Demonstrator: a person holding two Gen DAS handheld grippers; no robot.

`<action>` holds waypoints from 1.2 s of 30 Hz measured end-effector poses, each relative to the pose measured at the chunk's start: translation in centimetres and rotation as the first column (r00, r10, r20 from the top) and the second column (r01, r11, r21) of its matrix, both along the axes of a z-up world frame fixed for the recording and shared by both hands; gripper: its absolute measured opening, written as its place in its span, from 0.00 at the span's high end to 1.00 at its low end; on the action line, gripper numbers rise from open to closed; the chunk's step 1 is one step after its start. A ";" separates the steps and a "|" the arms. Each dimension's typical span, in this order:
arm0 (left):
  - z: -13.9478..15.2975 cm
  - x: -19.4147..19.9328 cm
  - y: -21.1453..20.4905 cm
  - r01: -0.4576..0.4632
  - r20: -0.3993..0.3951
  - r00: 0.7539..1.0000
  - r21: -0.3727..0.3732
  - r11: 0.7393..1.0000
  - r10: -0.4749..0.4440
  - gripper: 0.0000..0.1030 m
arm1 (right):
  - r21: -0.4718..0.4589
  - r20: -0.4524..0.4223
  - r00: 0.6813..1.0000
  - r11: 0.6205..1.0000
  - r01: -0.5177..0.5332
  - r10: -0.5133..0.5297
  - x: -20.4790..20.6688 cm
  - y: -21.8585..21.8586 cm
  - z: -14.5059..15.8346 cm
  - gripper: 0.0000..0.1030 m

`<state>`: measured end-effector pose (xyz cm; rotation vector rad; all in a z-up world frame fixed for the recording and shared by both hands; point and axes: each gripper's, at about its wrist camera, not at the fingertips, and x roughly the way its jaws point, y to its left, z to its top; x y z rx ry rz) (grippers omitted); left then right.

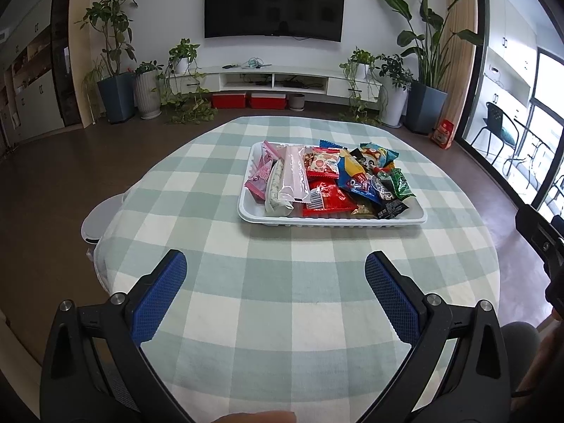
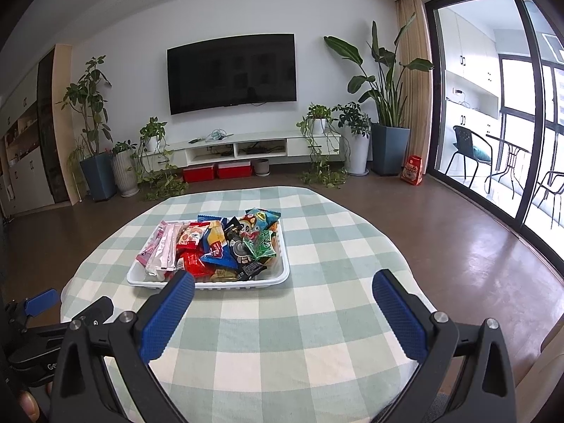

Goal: Organize snacks

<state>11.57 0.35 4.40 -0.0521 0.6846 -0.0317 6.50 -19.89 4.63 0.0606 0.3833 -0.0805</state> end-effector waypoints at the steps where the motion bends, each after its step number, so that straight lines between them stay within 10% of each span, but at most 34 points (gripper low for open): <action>1: 0.0 0.0 0.0 0.002 0.000 1.000 -0.001 1.000 -0.002 0.00 | 0.000 -0.003 1.000 1.000 0.000 0.000 0.0 0.0 0.0 0.00; 36: -0.1 0.0 -0.1 0.002 0.000 1.000 -0.002 1.000 -0.002 0.00 | 0.000 -0.038 0.999 1.000 0.000 0.000 0.2 -0.1 -0.8 0.00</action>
